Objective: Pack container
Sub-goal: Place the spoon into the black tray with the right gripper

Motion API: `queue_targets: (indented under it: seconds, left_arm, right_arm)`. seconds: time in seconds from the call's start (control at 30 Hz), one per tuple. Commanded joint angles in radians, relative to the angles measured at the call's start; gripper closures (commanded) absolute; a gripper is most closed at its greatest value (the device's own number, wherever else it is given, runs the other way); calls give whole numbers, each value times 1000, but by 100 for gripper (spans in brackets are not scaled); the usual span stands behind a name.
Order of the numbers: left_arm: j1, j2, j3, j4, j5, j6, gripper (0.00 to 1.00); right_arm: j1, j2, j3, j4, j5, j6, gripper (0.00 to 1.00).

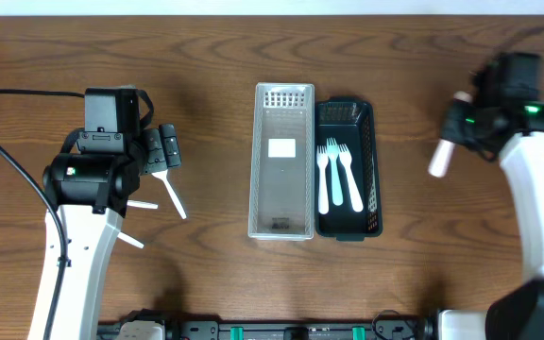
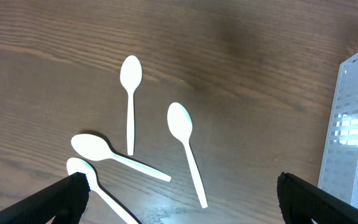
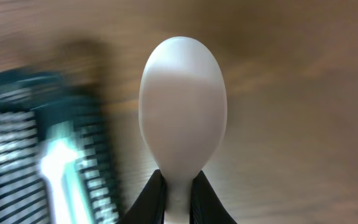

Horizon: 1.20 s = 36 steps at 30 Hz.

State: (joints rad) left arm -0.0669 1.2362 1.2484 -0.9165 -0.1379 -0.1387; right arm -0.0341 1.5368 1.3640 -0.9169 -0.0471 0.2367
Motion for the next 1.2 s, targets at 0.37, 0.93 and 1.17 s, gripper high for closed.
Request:
queue_targets:
  seconds: [0.37,0.93,1.17]
  left_arm:
    - [4,-2,18,-4,-5,-13,2]
    - [5,-1,18,-17,-5,-25,2]
    - [11,143,18,-3,-5,-154,2]
  right_arm:
    - [462,149,28,4,-2,154,93]
    - [398,166,211,-17,-32,61,38]
    - [214,79,285,-66,-32,60,32]
